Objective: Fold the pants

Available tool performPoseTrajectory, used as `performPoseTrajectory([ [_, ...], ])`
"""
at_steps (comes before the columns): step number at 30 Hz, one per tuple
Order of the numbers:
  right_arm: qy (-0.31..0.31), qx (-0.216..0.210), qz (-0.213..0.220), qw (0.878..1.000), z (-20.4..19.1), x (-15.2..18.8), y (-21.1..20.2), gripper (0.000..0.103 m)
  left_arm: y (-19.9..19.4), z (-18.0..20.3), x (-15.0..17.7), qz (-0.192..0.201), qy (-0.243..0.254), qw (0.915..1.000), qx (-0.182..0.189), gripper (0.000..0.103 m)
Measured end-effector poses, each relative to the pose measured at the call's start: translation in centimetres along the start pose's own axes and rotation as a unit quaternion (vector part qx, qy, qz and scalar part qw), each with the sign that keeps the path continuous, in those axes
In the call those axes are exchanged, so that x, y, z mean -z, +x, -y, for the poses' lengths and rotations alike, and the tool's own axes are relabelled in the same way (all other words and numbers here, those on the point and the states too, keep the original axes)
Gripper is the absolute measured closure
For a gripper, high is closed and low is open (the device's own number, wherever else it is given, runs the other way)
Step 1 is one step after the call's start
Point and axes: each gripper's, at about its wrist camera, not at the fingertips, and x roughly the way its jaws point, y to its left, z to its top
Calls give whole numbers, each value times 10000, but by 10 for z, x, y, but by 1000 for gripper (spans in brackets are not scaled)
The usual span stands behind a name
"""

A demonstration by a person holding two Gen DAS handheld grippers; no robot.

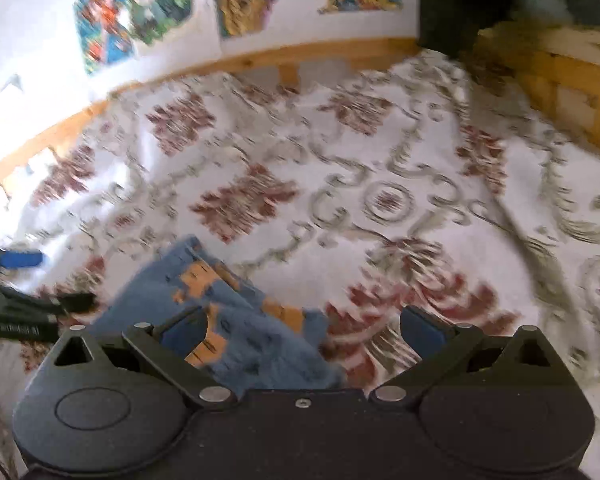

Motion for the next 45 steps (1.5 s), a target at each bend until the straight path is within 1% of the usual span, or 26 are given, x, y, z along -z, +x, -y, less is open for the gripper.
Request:
performPoseTrajectory([
  [1,45,-165,27,9998,4,0,4,1,1,-5,5,133,-124,9992,367,0],
  [2,73,-290,38,9995,7,0,9,1,2,-10,9,157,-232,9974,664,0],
  [4,27,-516,16,9987,12,2,19,1,7,-20,16,100,-571,9904,1252,0],
  [5,-1,-595,-44,9982,14,3,24,1,9,-25,18,86,-766,9863,1456,0],
  [7,94,-802,-226,9965,21,7,36,1,12,-28,22,58,-984,9803,1715,0],
  [10,556,-1131,-397,9912,33,12,50,1,18,-28,26,-62,-1004,9748,1992,0],
  [13,1079,-1471,-419,9823,45,17,57,1,23,-28,32,-257,-1062,9718,2092,2],
  [15,1386,-1653,-420,9756,53,19,60,1,26,-31,35,-480,-1249,9665,2191,12],
  [16,1499,-1702,-405,9731,56,19,60,1,29,-34,36,-619,-1387,9627,2241,14],
  [17,1586,-1732,-415,9711,59,19,60,2,32,-36,37,-739,-1519,9589,2279,20],
  [18,1630,-1720,-426,9706,61,18,61,6,35,-39,39,-844,-1635,9555,2307,23],
  [19,1641,-1665,-431,9713,61,18,61,12,36,-41,40,-884,-1706,9534,2328,24],
  [20,1625,-1592,-440,9728,62,18,61,15,37,-43,41,-888,-1730,9530,2324,26],
  [22,1536,-1473,-457,9760,60,19,60,26,38,-43,41,-951,-1666,9556,2239,30],
  [23,1460,-1419,-474,9779,58,21,60,29,38,-42,40,-979,-1607,9576,2183,34],
  [25,1322,-1281,-517,9816,55,23,60,45,37,-41,40,-1007,-1518,9605,2103,36],
  [26,1283,-1246,-538,9824,53,24,60,48,37,-40,40,-1024,-1506,9609,2084,38],
  [28,1217,-1259,-592,9828,50,26,60,64,38,-39,40,-1068,-1526,9600,2089,43],
  [30,1081,-1208,-604,9849,43,26,58,70,39,-38,39,-1108,-1550,9579,2146,54],
  [31,1032,-1161,-584,9861,41,25,57,73,39,-38,39,-1127,-1564,9567,2182,57],
  [32,1022,-1120,-564,9868,39,25,56,74,38,-38,39,-1137,-1573,9558,2209,63],
  [36,996,-992,-463,9890,35,23,52,76,36,-36,38,-1106,-1474,9587,2164,68],
  [41,961,-863,-340,9910,30,25,49,77,36,-38,38,-1134,-1561,9568,2177,70],
  [45,900,-798,-306,9923,28,26,47,77,36,-37,39,-1129,-1547,9574,2161,71],
])
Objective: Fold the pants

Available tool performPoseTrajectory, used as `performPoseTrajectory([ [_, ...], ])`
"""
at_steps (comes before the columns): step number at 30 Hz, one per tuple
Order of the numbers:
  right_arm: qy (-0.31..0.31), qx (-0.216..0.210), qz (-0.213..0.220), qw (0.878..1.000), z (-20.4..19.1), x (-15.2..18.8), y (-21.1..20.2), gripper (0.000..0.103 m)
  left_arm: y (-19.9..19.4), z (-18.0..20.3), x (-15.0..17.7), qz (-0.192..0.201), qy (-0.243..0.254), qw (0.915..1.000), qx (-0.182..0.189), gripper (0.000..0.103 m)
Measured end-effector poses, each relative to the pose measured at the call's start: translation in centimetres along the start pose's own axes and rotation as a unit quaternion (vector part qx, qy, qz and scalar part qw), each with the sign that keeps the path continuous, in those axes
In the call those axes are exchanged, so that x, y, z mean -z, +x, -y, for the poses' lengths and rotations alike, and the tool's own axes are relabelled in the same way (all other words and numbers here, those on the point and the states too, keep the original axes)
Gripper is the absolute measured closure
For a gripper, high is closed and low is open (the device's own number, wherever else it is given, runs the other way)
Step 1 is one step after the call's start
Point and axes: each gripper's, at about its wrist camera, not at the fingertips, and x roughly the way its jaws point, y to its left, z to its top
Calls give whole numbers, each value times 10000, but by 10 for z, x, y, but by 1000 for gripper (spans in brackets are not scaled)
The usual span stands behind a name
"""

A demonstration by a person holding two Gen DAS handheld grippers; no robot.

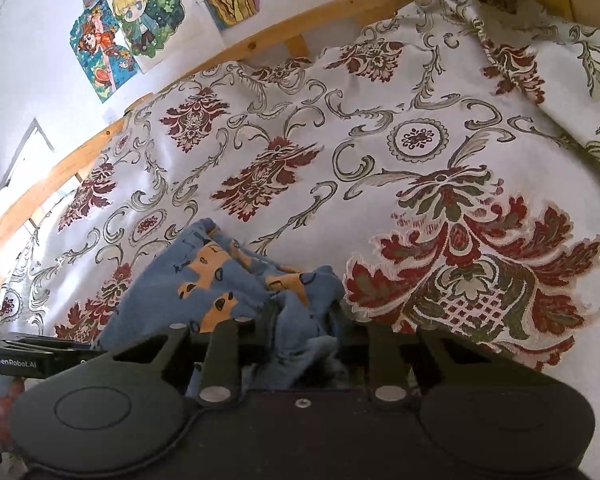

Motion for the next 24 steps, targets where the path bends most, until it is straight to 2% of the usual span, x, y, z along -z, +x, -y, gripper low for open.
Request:
performPoseTrajectory([
  [24,-91,155,125,9998,-7,0,-4,78,0,-2,0,-7,-57,10000,22,74],
])
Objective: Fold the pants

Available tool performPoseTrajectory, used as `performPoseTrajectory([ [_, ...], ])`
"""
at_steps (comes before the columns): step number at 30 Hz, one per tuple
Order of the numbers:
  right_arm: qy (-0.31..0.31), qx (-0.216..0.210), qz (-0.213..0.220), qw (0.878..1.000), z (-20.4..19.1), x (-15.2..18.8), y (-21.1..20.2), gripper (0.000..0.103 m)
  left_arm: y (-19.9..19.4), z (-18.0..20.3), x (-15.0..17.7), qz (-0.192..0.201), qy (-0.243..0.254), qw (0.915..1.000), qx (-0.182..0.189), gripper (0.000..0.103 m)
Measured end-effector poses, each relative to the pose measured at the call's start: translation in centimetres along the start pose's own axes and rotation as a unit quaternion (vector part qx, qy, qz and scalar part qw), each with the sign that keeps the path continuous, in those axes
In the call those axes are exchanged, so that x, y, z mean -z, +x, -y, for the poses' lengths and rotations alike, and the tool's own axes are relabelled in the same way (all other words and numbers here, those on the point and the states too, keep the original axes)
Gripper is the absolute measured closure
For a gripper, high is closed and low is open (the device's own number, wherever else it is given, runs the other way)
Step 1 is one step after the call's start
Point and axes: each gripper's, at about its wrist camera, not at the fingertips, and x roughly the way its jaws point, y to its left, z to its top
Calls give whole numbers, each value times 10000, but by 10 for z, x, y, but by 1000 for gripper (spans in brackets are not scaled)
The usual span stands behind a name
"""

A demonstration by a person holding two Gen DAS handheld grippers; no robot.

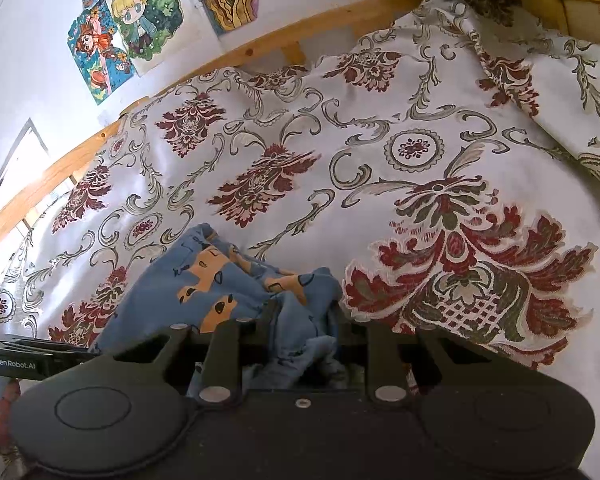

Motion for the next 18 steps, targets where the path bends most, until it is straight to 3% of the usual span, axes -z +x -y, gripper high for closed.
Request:
performPoseTrajectory([
  [18,-423,480,-28,9979,-28,-9,-14,82,-5,2,-4,17,-41,10000,49,82],
])
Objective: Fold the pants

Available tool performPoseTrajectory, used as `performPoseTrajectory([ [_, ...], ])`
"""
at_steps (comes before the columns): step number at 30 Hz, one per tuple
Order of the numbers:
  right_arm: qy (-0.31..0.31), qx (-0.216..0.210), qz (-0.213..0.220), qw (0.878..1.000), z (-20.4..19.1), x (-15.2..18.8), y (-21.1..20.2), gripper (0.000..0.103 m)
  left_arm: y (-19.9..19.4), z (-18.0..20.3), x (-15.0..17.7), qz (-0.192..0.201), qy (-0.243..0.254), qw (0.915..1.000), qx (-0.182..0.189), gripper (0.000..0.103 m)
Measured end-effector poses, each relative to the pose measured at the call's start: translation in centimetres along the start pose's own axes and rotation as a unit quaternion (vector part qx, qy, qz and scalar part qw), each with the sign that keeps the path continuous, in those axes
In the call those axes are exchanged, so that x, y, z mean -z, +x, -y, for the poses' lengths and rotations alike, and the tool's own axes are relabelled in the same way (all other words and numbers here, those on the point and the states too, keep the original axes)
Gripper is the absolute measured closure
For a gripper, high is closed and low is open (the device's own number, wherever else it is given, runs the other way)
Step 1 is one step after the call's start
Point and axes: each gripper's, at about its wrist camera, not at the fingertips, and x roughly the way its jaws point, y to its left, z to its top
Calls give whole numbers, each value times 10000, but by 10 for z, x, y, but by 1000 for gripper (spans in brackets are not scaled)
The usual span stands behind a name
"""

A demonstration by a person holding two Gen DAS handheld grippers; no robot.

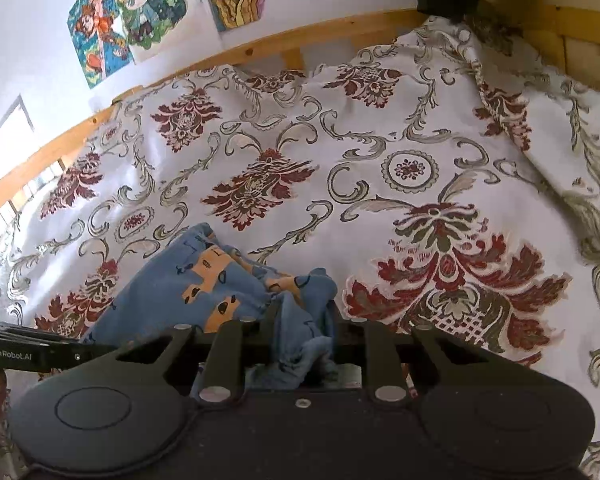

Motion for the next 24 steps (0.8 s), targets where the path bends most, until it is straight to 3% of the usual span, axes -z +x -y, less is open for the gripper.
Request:
performPoseTrajectory([
  [13,-966,191,-326,9946,-38,-62,-14,85,-33,10,-8,494,-129,9986,130,84],
  [24,-1846,78,-280,9824,-81,-158,25,86,-42,-17,-78,1353,-557,9892,-16,84],
])
